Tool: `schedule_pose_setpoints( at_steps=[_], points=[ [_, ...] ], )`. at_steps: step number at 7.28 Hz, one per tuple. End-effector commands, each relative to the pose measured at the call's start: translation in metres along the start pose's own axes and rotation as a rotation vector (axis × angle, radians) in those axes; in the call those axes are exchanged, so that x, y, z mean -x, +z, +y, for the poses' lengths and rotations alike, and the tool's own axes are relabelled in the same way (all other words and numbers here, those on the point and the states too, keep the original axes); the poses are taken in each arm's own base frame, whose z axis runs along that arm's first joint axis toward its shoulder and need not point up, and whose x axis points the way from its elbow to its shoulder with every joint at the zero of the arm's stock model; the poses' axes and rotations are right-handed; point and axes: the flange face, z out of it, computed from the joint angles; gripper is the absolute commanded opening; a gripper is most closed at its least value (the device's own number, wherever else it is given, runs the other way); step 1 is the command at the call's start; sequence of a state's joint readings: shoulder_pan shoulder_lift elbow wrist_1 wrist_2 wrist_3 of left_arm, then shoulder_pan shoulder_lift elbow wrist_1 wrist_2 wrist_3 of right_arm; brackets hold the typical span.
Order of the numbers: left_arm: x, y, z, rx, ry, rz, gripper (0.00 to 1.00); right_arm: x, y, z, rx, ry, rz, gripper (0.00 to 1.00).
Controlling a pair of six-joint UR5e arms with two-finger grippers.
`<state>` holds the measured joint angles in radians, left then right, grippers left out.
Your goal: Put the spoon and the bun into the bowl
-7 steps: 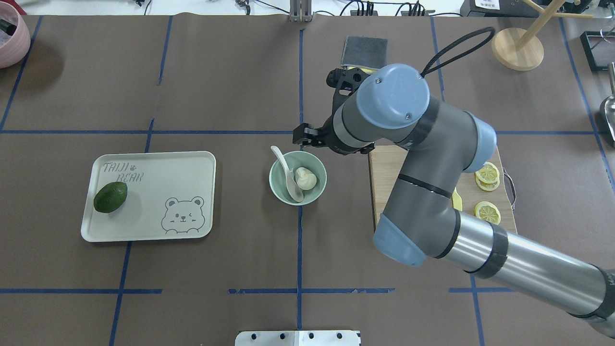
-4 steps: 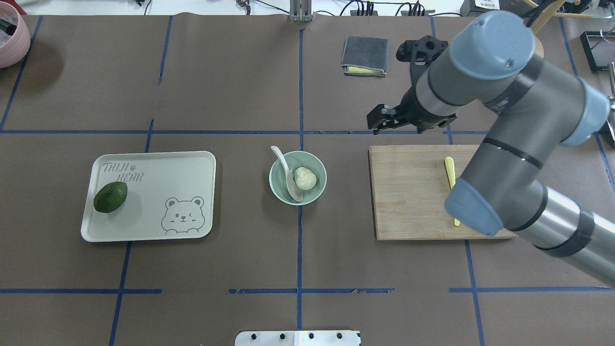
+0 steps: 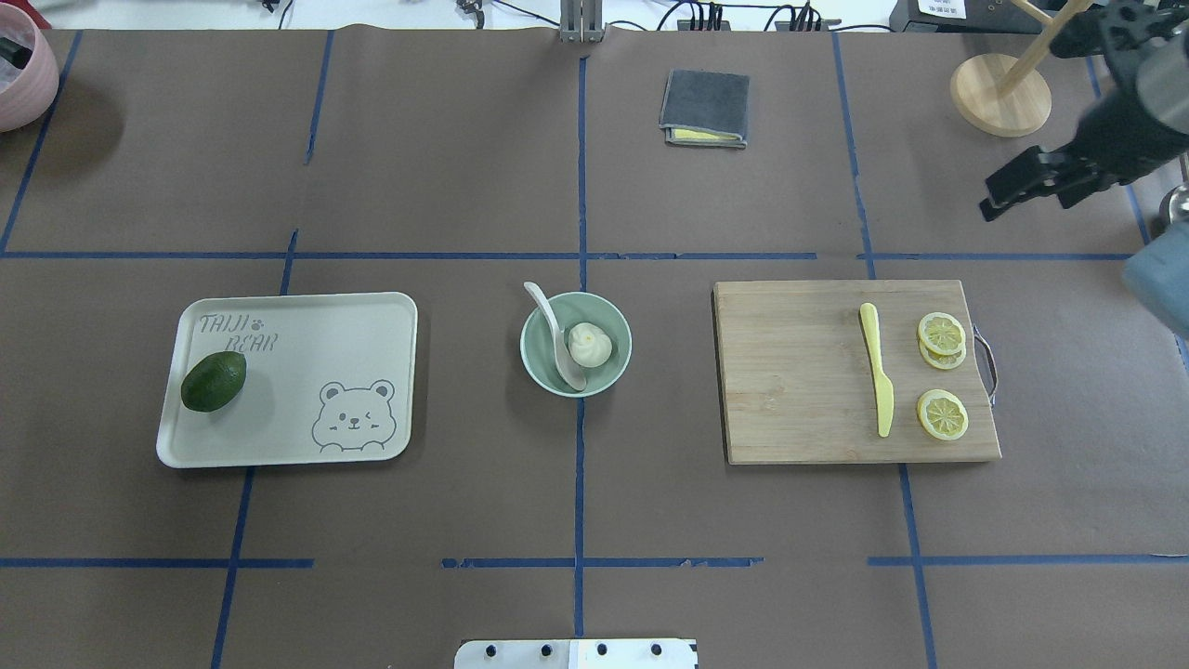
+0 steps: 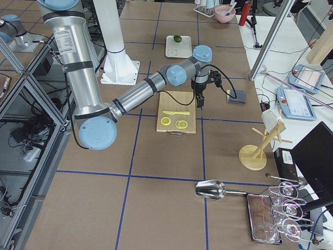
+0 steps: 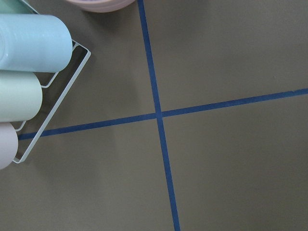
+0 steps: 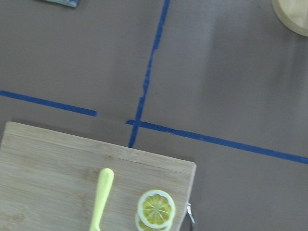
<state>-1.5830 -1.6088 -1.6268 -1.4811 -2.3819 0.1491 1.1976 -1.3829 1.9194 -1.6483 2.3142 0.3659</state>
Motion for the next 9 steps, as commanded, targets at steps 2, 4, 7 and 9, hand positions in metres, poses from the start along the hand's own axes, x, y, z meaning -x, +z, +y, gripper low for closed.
schedule_pose_setpoints(
  at_steps=[2, 4, 7, 9],
  points=[
    [0.008, 0.01, 0.012, 0.019, -0.032, 0.006, 1.0, -0.141, -0.011, 0.042, 0.02, -0.062, 0.043, 1.0],
    [0.007, 0.009, 0.011, 0.018, -0.032, 0.008, 1.0, -0.237, -0.005, 0.064, 0.051, -0.067, 0.059, 1.0],
    [0.008, 0.009, 0.012, 0.019, -0.034, 0.008, 1.0, -0.344, 0.006, 0.111, 0.079, 0.009, 0.026, 1.0],
    [0.009, 0.01, 0.013, 0.022, -0.037, 0.007, 1.0, -0.344, 0.006, 0.111, 0.079, 0.109, 0.035, 1.0]
  ],
)
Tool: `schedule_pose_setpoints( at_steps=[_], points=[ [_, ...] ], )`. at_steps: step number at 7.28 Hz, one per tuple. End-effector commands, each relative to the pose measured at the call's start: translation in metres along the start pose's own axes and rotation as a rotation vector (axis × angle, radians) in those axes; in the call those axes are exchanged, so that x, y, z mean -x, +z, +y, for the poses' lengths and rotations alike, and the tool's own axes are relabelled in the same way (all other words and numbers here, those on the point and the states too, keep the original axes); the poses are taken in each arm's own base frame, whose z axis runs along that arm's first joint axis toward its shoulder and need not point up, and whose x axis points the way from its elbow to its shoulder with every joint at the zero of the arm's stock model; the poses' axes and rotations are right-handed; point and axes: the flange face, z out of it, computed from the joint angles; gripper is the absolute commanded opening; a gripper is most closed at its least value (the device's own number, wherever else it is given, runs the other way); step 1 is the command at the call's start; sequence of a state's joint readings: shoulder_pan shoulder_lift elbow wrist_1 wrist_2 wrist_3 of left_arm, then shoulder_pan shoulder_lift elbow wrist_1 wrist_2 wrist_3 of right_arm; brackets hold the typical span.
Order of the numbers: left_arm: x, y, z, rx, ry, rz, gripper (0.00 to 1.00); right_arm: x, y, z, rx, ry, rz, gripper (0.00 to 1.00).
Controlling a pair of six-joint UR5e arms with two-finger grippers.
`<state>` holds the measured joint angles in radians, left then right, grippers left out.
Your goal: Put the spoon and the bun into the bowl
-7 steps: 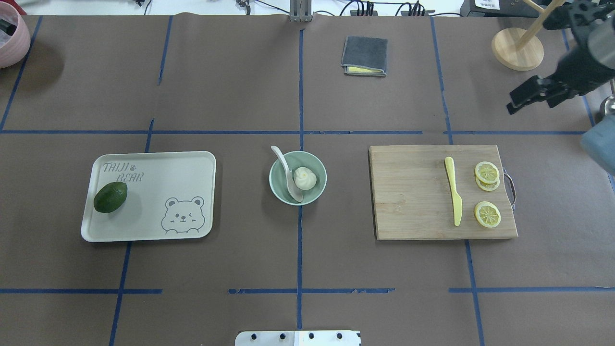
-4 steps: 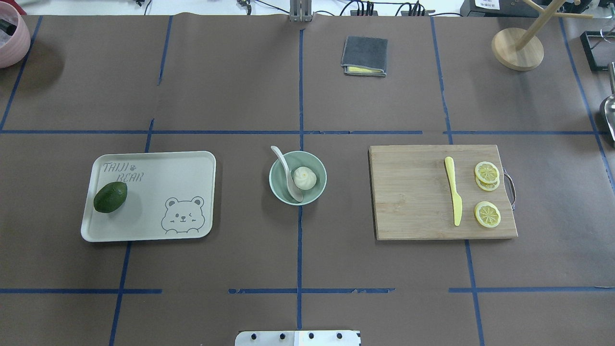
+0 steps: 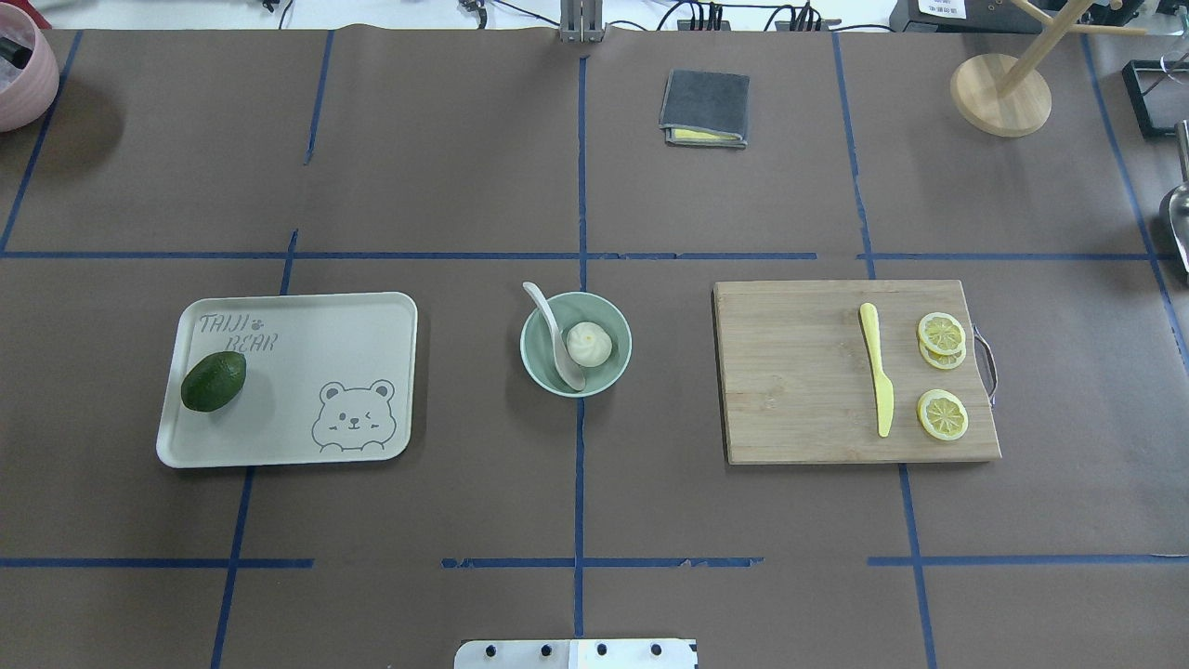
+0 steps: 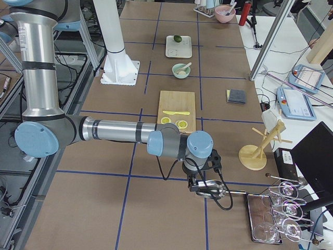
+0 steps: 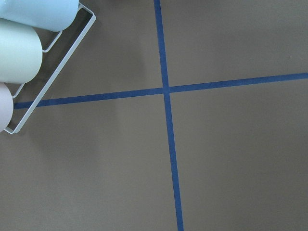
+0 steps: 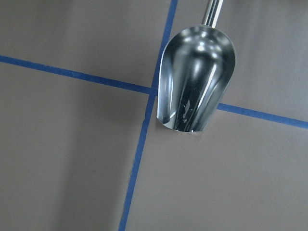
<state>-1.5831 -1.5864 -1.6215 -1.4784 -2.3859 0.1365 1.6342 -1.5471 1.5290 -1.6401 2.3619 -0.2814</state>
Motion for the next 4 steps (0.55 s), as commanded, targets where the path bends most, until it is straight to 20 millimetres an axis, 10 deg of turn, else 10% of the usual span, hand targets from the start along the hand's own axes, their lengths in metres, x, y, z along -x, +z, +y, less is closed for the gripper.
schedule_pose_setpoints(
  at_steps=[1, 4],
  points=[
    [0.0018, 0.0019, 0.0007, 0.005, -0.006, 0.002, 1.0, -0.0002, -0.0034, 0.0031, -0.01, 0.127, -0.004, 1.0],
    [0.0008, 0.0009, 0.0011, 0.003, -0.005, 0.0, 1.0, 0.0, -0.0034, 0.0038, -0.01, 0.179, -0.004, 1.0]
  ],
)
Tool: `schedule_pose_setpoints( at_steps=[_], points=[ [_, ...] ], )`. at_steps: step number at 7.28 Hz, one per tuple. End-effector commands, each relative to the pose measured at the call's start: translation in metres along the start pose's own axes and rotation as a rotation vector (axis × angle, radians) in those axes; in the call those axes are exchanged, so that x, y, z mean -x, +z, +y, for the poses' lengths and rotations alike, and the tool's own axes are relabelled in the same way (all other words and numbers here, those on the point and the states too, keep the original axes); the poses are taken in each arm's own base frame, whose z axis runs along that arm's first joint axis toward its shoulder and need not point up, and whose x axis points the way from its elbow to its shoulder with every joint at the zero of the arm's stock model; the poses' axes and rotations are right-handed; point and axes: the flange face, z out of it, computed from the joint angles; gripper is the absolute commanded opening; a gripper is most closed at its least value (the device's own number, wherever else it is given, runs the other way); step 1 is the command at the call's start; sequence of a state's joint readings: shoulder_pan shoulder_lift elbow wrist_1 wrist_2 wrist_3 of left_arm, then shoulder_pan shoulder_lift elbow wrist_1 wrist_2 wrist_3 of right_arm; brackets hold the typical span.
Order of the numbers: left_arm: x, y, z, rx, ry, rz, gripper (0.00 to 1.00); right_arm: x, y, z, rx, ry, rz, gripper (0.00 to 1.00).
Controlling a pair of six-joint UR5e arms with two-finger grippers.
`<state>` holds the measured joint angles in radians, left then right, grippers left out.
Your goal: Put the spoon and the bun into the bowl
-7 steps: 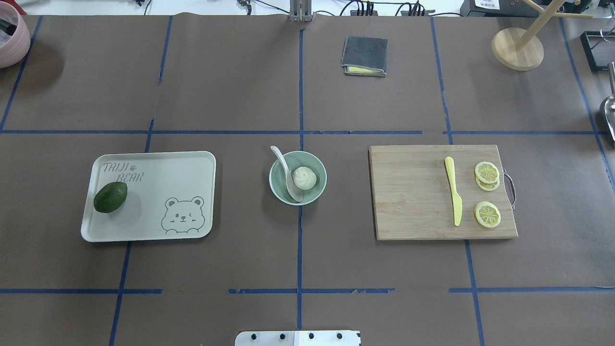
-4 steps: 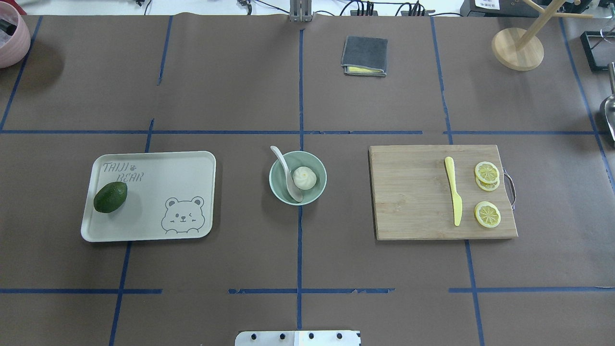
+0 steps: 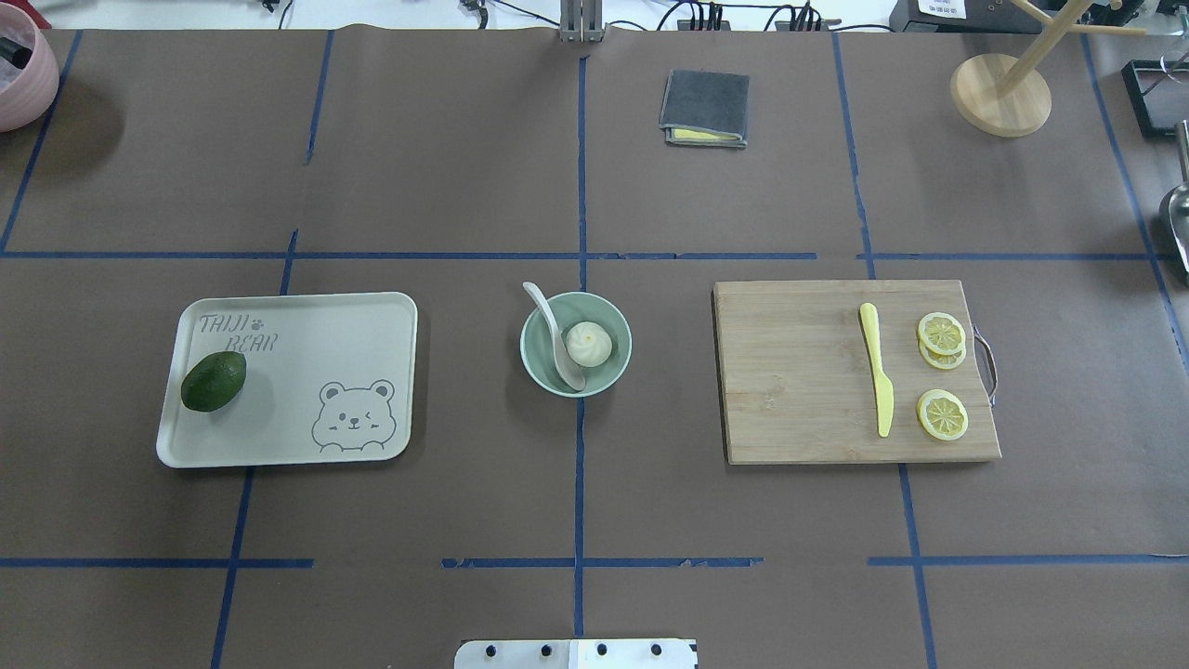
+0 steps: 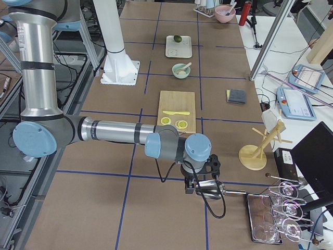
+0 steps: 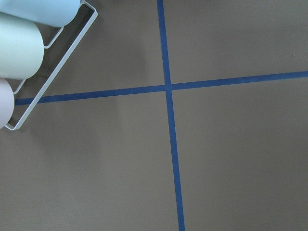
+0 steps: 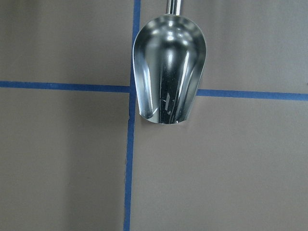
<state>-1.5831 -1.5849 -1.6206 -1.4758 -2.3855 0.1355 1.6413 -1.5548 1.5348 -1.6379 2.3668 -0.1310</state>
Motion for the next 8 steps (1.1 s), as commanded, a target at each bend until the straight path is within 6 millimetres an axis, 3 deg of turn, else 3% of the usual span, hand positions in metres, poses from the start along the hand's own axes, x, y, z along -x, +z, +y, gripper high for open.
schedule_pose_setpoints(
  at_steps=[1, 8],
  points=[
    [0.0004, 0.0004, 0.0002, 0.001, -0.001, 0.0, 1.0, 0.0017, -0.0017, -0.0002, -0.004, 0.026, 0.0, 1.0],
    [0.0, -0.0002, -0.0005, 0.0, 0.0, -0.002, 1.0, 0.0063, -0.007, -0.0061, -0.016, 0.011, 0.002, 1.0]
  ],
)
